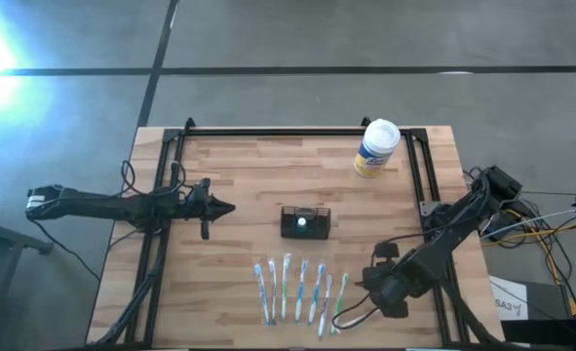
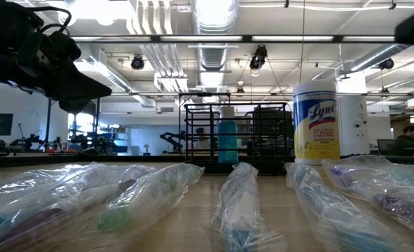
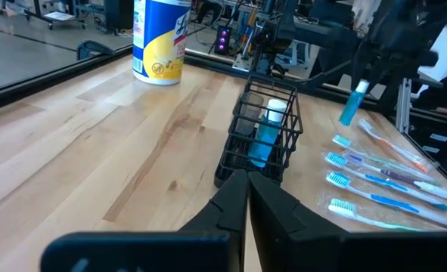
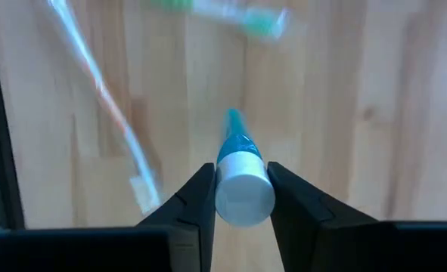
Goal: Pick & Place toothbrushing station
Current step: Put the blue mouthwash into the wire organizer
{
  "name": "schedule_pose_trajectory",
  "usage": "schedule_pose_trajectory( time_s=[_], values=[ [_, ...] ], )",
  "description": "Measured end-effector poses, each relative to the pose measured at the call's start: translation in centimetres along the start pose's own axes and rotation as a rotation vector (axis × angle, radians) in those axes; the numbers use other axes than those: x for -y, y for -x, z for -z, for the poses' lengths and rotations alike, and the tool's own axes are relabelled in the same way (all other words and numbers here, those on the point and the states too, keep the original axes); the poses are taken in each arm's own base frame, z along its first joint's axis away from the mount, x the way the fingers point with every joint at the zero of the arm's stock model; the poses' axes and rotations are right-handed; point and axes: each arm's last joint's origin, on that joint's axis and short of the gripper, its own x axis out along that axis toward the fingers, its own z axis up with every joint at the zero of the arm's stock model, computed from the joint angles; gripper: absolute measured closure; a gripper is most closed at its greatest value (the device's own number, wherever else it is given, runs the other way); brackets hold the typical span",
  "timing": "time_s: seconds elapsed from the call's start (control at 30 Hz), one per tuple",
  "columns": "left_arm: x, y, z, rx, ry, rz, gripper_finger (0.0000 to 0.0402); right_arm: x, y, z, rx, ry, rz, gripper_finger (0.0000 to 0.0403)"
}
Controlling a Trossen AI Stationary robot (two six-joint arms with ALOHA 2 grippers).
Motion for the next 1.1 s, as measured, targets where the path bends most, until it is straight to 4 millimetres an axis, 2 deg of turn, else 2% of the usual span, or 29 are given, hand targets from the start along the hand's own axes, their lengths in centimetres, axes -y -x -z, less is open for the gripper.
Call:
schedule_pose_trajectory(
  time_s=[0.23, 0.37, 0.5, 0.7, 0.9, 1.1],
  values=[
    [0.0, 0.0, 0.0, 0.000, -0.001, 0.000, 0.0383, 1.5, 4.5, -0.3, 0.328, 0.056, -0.081, 0.0315],
    [0.0, 0.0, 0.0, 0.000, -0.002, 0.000, 0.0381, 3.3, 6.5, 0.9, 0.468, 0.060, -0.078, 0.0315],
    [0.0, 0.0, 0.0, 0.000, -0.002, 0.000, 0.0382, 5.2, 7.3, 2.5, 0.599, 0.025, -0.085, 0.0315],
    [0.0, 0.0, 0.0, 0.000, -0.003, 0.000, 0.0381, 7.6, 6.8, 4.7, 0.795, -0.061, -0.086, 0.0315],
    [0.0, 0.0, 0.0, 0.000, -0.003, 0.000, 0.0383, 9.2, 4.8, 6.6, 0.893, -0.102, -0.138, 0.0315],
    [0.0, 0.0, 0.0, 0.000, -0.003, 0.000, 0.0380, 10.0, 3.0, 7.7, 1.008, -0.116, -0.205, 0.0315]
  ],
)
